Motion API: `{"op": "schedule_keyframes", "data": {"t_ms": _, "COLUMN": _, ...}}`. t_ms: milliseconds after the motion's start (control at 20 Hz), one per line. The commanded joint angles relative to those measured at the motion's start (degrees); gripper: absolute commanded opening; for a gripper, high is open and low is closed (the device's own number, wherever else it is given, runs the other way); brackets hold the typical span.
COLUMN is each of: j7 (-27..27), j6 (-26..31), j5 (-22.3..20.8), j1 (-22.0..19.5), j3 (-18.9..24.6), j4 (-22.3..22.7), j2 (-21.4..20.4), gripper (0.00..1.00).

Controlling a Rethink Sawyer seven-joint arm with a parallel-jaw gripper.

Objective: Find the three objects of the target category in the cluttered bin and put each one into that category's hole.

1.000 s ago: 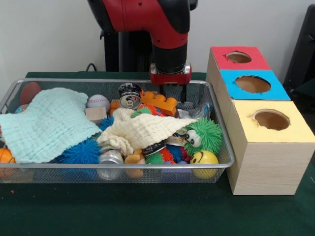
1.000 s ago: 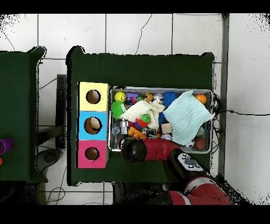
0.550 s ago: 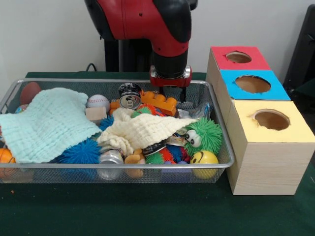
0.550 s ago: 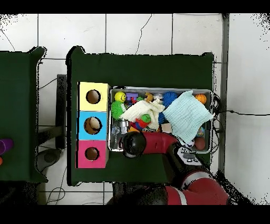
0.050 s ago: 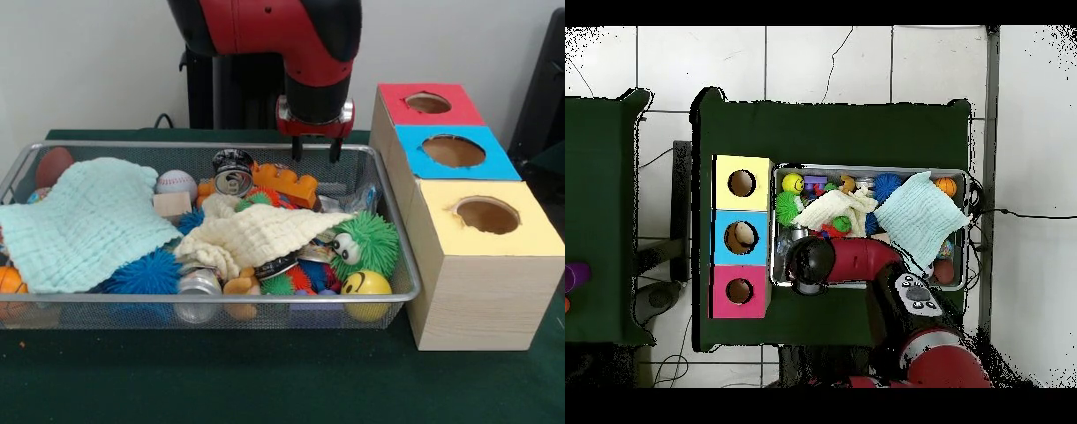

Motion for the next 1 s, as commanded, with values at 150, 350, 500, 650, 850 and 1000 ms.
{"op": "schedule_keyframes", "data": {"t_ms": 150, "j7": 4.13, "j6": 9.22, "j5": 5.33, "j1": 1.58, "j3": 2.47, "j4": 2.61, "j2": -13.89, "gripper": 1.0}}
{"op": "schedule_keyframes", "data": {"t_ms": 350, "j7": 3.58, "j6": 6.63, "j5": 6.31, "j1": 0.32, "j3": 2.99, "j4": 1.35, "j2": -11.73, "gripper": 1.0}}
{"op": "schedule_keyframes", "data": {"t_ms": 500, "j7": 1.85, "j6": 6.05, "j5": 5.61, "j1": -0.48, "j3": 3.14, "j4": -2.36, "j2": -7.4, "gripper": 1.0}}
{"op": "schedule_keyframes", "data": {"t_ms": 650, "j7": 1.07, "j6": 7.41, "j5": 5.11, "j1": -0.2, "j3": 2.95, "j4": -5.47, "j2": -5.43, "gripper": 1.0}}
{"op": "schedule_keyframes", "data": {"t_ms": 850, "j7": 1.31, "j6": 10.57, "j5": 4.66, "j1": 1.19, "j3": 2.55, "j4": -9.96, "j2": -4.08, "gripper": 1.0}}
{"op": "schedule_keyframes", "data": {"t_ms": 1000, "j7": 1.23, "j6": 11.7, "j5": 4.39, "j1": 1.71, "j3": 2.49, "j4": -13.3, "j2": -1.96, "gripper": 1.0}}
